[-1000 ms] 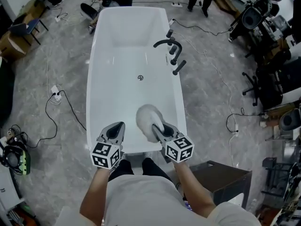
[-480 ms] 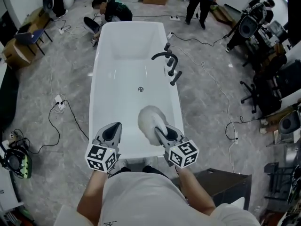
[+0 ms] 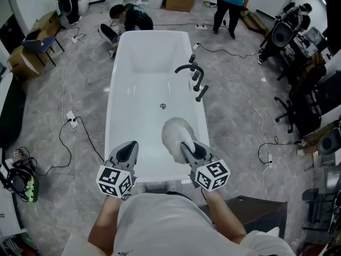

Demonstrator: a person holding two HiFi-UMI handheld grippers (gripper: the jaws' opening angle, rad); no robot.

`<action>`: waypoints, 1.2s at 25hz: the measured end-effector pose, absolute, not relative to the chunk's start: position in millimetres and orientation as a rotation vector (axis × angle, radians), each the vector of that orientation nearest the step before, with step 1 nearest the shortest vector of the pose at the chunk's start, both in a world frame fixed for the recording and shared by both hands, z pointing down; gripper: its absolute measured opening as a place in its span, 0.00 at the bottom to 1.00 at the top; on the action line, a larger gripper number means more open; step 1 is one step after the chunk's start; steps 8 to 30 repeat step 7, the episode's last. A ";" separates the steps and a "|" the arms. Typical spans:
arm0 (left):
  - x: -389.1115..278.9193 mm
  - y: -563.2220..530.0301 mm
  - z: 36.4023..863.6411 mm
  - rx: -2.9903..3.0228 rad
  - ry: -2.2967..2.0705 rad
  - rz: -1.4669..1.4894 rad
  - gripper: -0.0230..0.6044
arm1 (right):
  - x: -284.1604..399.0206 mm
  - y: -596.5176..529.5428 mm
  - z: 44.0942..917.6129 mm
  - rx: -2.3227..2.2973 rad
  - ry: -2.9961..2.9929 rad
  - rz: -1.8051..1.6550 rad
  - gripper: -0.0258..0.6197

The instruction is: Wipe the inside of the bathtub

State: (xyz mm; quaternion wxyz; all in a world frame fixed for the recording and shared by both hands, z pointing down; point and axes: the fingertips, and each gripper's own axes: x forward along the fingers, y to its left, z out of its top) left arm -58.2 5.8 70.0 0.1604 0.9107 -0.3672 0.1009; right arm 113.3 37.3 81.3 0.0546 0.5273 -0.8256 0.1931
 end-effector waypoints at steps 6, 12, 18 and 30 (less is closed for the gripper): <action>-61.5 5.0 66.3 2.608 -1.061 0.280 0.04 | 115.3 36.4 76.1 1.622 -2.513 0.569 0.19; -62.5 5.1 66.7 2.609 -1.061 0.282 0.04 | 114.7 36.3 76.0 1.625 -2.514 0.568 0.19; -62.5 5.1 66.7 2.609 -1.061 0.282 0.04 | 114.7 36.3 76.0 1.625 -2.514 0.568 0.19; -62.5 5.1 66.7 2.609 -1.061 0.282 0.04 | 114.7 36.3 76.0 1.625 -2.514 0.568 0.19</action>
